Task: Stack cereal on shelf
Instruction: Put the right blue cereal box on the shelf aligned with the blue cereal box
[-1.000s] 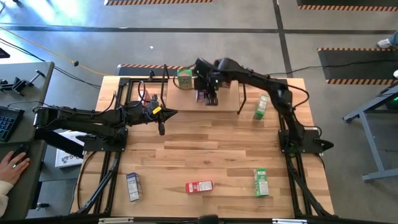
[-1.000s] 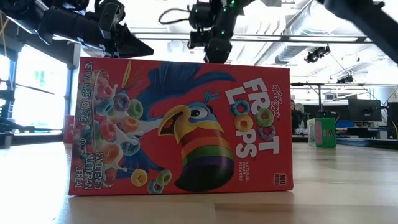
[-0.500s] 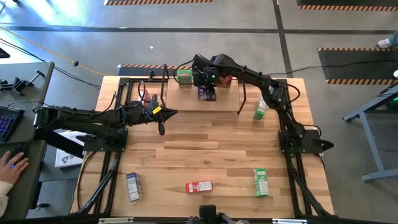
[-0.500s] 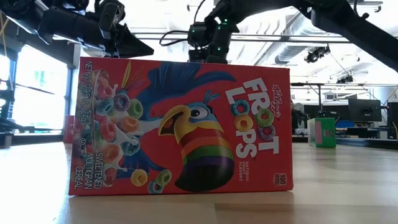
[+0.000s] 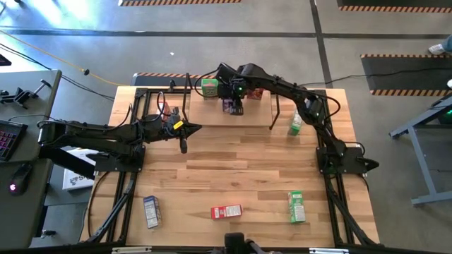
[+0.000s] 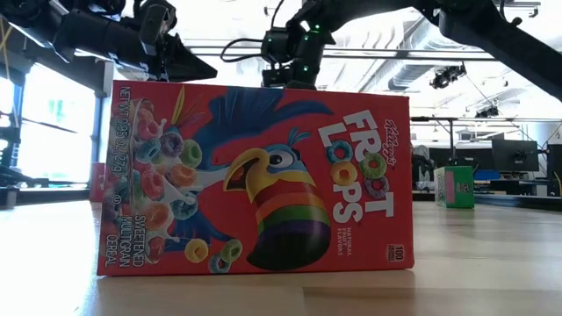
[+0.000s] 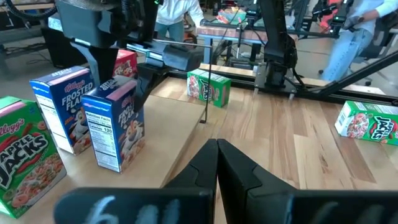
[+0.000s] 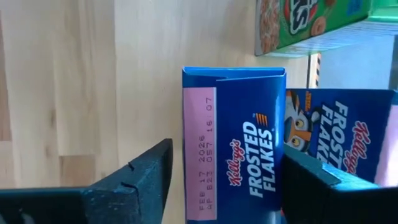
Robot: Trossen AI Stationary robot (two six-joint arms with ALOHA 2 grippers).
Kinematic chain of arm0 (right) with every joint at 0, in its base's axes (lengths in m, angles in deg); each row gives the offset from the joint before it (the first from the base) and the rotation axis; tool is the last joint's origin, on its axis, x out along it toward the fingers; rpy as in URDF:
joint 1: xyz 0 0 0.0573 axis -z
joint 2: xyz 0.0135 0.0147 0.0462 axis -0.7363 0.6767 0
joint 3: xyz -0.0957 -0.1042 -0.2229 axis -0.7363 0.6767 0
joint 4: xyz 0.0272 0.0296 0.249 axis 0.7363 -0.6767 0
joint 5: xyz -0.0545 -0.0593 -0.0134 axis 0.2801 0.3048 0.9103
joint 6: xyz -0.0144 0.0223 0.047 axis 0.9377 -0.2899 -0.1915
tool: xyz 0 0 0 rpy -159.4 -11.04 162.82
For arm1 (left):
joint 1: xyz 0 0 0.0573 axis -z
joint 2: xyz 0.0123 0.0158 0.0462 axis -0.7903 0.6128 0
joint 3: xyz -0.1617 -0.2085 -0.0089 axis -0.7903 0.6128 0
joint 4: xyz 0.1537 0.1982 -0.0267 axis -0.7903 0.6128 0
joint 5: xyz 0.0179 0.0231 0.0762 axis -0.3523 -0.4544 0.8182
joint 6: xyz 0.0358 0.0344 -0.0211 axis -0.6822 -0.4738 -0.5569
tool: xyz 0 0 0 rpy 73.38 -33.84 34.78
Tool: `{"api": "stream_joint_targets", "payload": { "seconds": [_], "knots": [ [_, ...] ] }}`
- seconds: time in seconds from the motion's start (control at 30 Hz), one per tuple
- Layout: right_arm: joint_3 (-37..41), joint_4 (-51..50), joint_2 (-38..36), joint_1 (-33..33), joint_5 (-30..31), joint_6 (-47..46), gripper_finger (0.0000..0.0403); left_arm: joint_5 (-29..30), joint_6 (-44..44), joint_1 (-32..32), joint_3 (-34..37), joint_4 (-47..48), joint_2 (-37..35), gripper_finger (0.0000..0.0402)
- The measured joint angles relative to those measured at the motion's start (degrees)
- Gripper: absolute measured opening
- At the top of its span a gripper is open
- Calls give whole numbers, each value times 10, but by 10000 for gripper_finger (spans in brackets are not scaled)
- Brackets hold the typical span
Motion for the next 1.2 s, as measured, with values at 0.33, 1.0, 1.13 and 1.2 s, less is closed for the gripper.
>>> {"api": "stream_joint_targets", "payload": {
  "seconds": [0.33,1.0,1.13,1.2],
  "knots": [
    [0,-1,0,-2,18,-4,232,0,0,0,0,0,0,0],
    [-23,-18,-7,-2,40,-15,232,-15,0,0,0,0,0,0],
    [-22,-8,-30,-9,61,-4,232,-15,0,0,0,0,0,0],
    [-26,-12,-44,-14,72,-4,232,-15,0,0,0,0,0,0]
  ]
}}
